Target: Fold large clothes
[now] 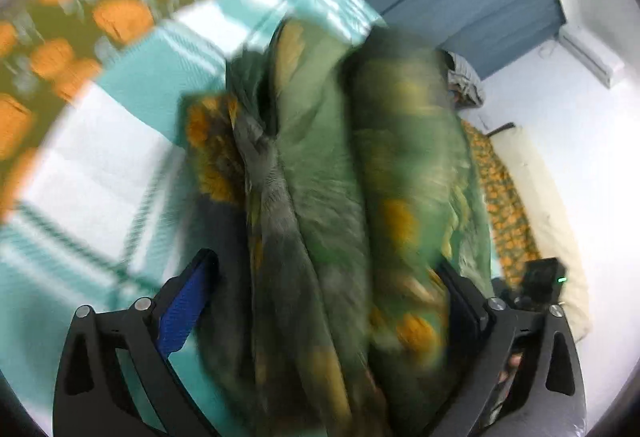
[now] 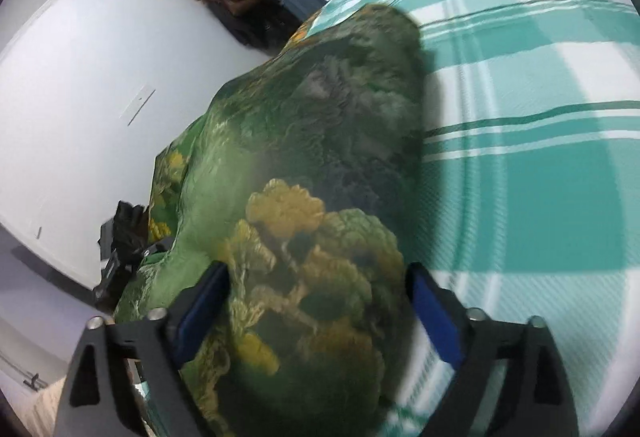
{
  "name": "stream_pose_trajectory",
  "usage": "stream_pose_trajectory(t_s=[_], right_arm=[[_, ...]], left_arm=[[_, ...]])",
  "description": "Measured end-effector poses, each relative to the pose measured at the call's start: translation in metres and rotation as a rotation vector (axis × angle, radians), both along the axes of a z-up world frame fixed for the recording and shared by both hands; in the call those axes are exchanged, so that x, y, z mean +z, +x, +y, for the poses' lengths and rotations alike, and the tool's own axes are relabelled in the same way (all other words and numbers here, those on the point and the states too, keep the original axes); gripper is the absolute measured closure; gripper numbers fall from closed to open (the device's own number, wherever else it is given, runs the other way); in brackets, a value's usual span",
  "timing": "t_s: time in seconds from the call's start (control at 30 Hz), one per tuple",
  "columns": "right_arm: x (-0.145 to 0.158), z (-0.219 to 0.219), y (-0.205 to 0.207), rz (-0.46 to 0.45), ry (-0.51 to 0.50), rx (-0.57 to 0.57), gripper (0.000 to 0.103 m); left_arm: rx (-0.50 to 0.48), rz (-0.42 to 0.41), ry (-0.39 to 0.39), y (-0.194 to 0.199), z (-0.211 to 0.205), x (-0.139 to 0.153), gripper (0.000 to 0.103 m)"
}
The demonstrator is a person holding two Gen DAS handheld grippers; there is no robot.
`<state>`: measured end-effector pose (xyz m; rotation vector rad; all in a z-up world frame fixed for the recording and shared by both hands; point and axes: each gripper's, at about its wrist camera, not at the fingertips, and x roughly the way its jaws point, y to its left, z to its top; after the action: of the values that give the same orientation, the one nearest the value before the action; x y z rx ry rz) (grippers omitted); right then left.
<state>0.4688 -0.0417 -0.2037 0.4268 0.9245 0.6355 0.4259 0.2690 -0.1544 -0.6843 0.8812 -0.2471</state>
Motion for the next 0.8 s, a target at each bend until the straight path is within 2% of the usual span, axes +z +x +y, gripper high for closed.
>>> stream_pose_trajectory(t_s=[0.07, 0.13, 0.2, 0.3, 0.37, 0.43, 0.5, 0.57, 0.6, 0.67, 0.8], right_arm=[[0.022, -0.006, -0.025, -0.076, -0.122, -0.057, 0.006], [0.048, -0.008, -0.056, -0.194, -0.319, -0.128, 0.006], [0.062, -0.008, -0.073, -0.256, -0.450, -0.175, 0.006], [0.084, -0.007, -0.122, -0.331, -0.619, -0.259, 0.006], [0.096, -0.007, -0.148, -0.355, -0.656, -0.287, 0.006], [0.106, -0.006, -0.178, -0.364, -0.680, -0.297, 0.006], [0.116, -0.003, -0.202, -0.371, -0.707, -0.292, 0.006], [0.121, -0.002, -0.218, -0.379, -0.732, -0.286, 0.006], [0.121, -0.003, -0.225, -0.384, -0.739, -0.288, 0.006], [0.126, -0.008, -0.242, -0.386, -0.746, -0.300, 0.006], [0.128, -0.018, -0.266, -0.382, -0.741, -0.313, 0.006]], left_arm=[[0.032, -0.062, 0.134, -0.028, -0.005, 0.032, 0.003], [0.061, -0.112, 0.250, -0.052, -0.012, 0.058, 0.002], [0.090, -0.178, 0.389, -0.083, -0.034, 0.089, 0.002], [0.087, -0.257, 0.549, -0.120, -0.064, 0.113, 0.001], [0.072, -0.288, 0.590, -0.147, -0.088, 0.133, 0.000], [0.072, -0.284, 0.585, -0.153, -0.096, 0.132, 0.000], [0.106, -0.289, 0.598, -0.174, -0.113, 0.134, 0.000], [0.180, -0.287, 0.652, -0.192, -0.131, 0.133, 0.000], [0.199, -0.273, 0.676, -0.186, -0.139, 0.127, 0.000], [0.203, -0.252, 0.721, -0.192, -0.157, 0.124, 0.000], [0.207, -0.264, 0.814, -0.223, -0.190, 0.129, 0.000]])
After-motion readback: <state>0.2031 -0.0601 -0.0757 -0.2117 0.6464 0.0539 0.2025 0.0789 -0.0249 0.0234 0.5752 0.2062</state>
